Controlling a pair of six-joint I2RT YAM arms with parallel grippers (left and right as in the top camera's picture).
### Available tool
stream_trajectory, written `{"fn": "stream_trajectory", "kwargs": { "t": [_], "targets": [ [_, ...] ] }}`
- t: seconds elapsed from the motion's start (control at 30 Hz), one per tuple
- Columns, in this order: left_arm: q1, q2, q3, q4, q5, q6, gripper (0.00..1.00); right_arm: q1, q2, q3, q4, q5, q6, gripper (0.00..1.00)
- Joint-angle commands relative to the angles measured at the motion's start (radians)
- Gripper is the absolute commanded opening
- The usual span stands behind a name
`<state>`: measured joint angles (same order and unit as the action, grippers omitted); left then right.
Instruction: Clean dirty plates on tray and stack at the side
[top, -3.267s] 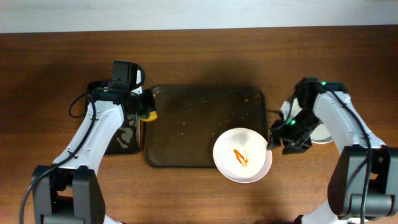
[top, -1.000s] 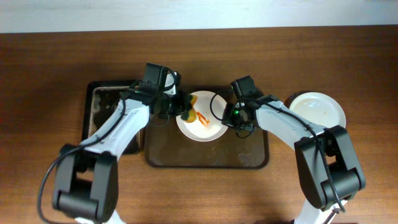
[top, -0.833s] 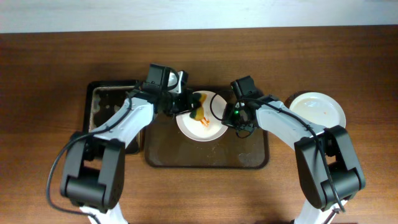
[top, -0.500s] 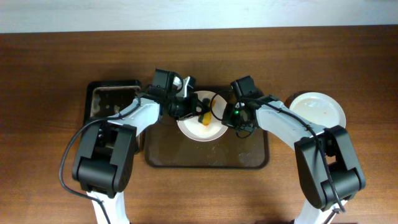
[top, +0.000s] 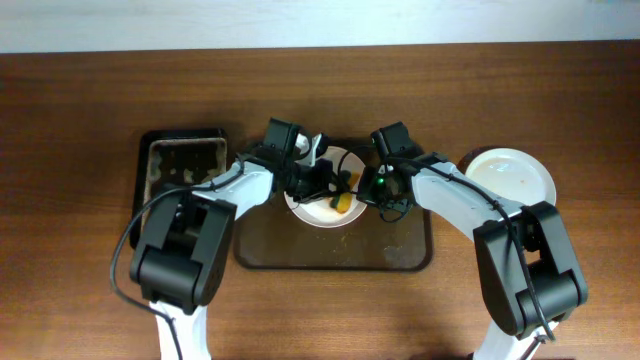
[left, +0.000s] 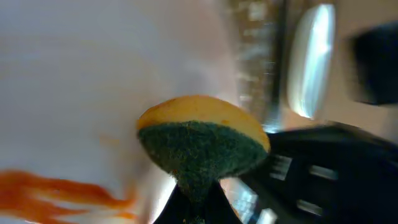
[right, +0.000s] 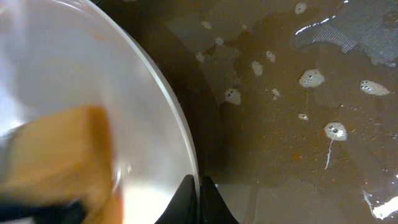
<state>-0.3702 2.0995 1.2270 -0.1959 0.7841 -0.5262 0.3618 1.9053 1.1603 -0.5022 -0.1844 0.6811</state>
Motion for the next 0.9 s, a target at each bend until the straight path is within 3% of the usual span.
{"fn": "stream_trajectory", "kwargs": {
  "t": [0.0,0.33,0.57,0.87],
  "targets": [
    [0.005,0.049,0.000,-0.045,-0.202,0.053,0.00,0.003,0.014,0.008,-0.006,0.002,0.008,0.04],
    [0.070,-0.044,0.006,-0.196,-0.660,0.087,0.00,0.003,0.014,0.008,-0.011,0.002,0.008,0.04],
    [0.053,-0.148,0.014,-0.202,-0.564,0.163,0.00,0.003,0.014,0.008,-0.021,0.003,0.004,0.04],
    [-0.036,-0.179,0.013,-0.144,-0.465,0.092,0.00,0.004,0.014,0.008,-0.034,0.006,0.004,0.04]
  ]
}}
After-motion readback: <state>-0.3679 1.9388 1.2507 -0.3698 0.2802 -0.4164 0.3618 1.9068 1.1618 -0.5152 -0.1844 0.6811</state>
